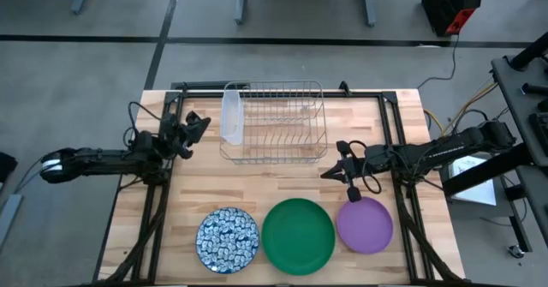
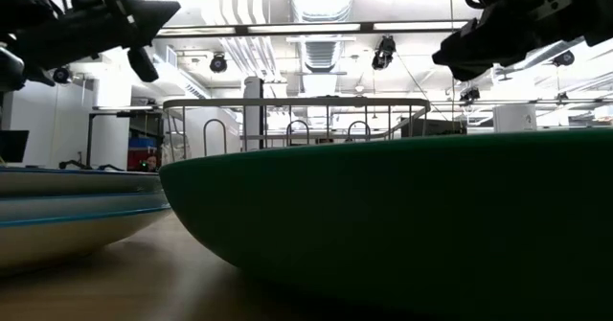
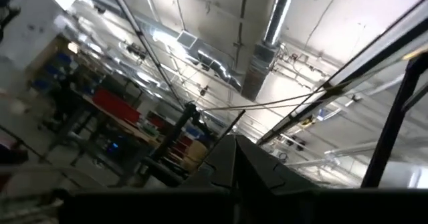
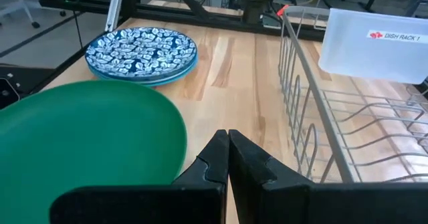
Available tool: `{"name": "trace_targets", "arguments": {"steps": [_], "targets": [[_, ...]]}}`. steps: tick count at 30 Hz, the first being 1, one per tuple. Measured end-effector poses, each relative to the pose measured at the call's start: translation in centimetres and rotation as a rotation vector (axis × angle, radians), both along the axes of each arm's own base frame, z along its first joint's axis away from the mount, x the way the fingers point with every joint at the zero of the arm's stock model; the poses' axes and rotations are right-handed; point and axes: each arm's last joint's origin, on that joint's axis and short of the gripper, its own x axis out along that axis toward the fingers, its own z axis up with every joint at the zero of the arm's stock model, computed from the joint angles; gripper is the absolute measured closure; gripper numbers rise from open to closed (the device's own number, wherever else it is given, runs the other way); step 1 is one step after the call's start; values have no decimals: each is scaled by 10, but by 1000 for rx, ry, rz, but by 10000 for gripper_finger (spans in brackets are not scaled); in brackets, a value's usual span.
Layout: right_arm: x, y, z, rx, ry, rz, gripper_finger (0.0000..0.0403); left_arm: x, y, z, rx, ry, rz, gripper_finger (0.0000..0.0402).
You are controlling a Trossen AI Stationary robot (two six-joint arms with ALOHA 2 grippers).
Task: Sort dishes
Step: Put the green plate into the dish rack
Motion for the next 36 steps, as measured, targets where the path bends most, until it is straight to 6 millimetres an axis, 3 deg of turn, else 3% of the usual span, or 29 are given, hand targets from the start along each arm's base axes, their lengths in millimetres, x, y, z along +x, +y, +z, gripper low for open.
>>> {"name": "trace_targets", "arguments": {"steps": [10, 23, 28, 33, 36], "targets": [[-1, 0, 2, -29, -15, 11, 403, 7, 0, -7, -24, 58, -68, 401], [-1, 0, 1, -53, -16, 18, 403, 12, 5, -15, -138, 83, -11, 401], [-1, -3, 0, -83, 29, -79, 403, 13, 6, -17, -108, 113, 31, 401], [3, -2, 15, -91, 100, -73, 403, 14, 6, -18, -116, 120, 25, 401], [7, -1, 24, -86, 115, -57, 403, 16, 4, -18, -18, 162, -9, 401]]}}
